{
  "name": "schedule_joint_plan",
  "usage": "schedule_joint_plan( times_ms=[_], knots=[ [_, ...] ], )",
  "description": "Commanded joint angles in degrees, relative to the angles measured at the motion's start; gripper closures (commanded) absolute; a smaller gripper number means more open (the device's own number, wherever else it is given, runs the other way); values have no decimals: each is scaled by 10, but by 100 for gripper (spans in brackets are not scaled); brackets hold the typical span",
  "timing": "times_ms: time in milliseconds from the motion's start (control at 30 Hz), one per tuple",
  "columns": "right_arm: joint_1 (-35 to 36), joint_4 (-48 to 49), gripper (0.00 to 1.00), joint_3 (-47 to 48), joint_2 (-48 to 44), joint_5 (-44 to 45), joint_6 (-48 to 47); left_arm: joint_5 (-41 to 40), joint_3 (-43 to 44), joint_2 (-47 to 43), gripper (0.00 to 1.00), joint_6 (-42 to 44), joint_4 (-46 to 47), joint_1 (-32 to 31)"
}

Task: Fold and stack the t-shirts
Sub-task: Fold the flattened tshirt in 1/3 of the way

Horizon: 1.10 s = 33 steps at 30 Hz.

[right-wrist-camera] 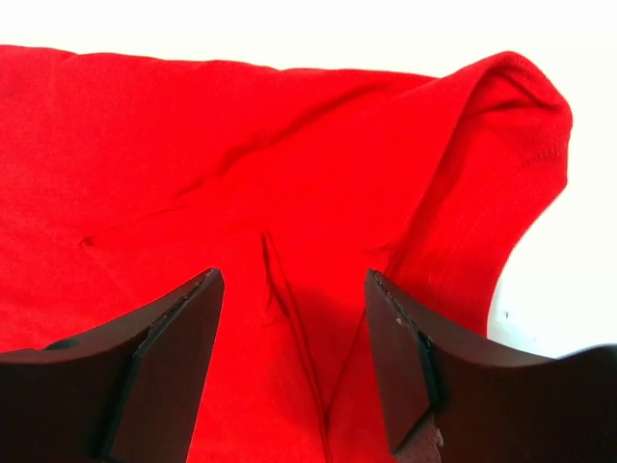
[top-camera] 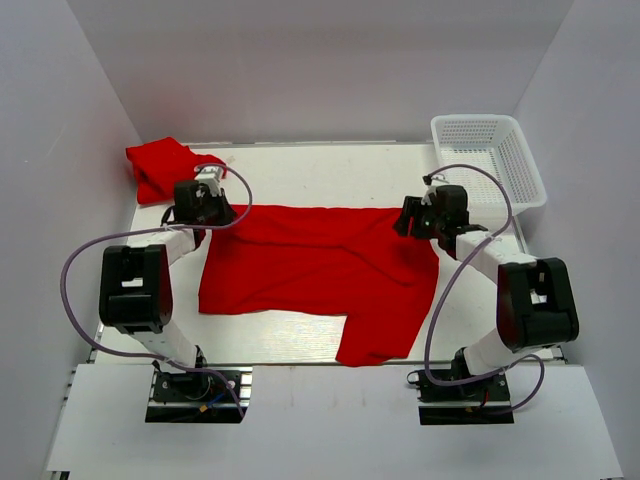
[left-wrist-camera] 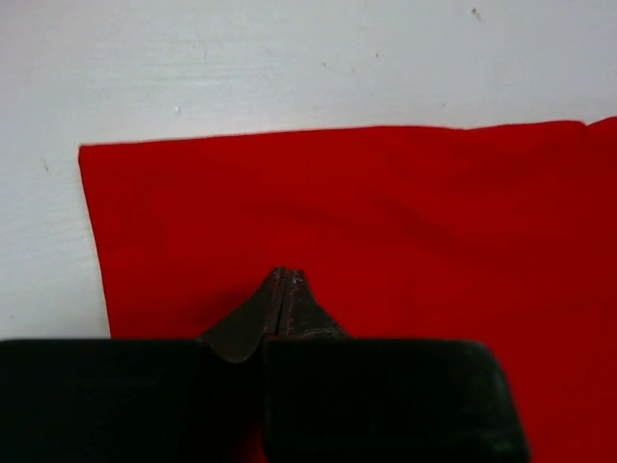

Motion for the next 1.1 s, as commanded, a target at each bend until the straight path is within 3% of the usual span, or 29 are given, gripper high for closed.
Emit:
schedule_joint_plan(
  times_ms=[0, 333, 567, 667, 700, 767, 900, 1067],
  knots=[
    [-5, 31, 33, 39, 24, 2, -5, -47, -12, -18, 95, 1, -23, -10],
    [-2, 33, 33, 58, 55, -24, -8, -207, -27, -26, 100, -59, -119, -17],
    [0, 13, 33, 56, 45, -44, -11, -211, -33, -71, 99, -81, -148, -17],
    [4, -12, 33, 47, 23, -83, -12, -163, -14, -95, 75, -67, -134, -17],
    [5, -10, 33, 34, 17, -91, -11, -148, -5, -102, 63, -60, -140, -17],
    [8, -11, 33, 12, -3, -94, -14, -126, 23, -110, 53, -55, -154, -17],
    [16, -2, 33, -15, -4, -92, -30, -115, 61, -128, 47, -33, -176, -17],
    [22, -1, 33, 17, 42, -92, -45, -96, 72, -159, 47, -22, -182, -17]
  ],
)
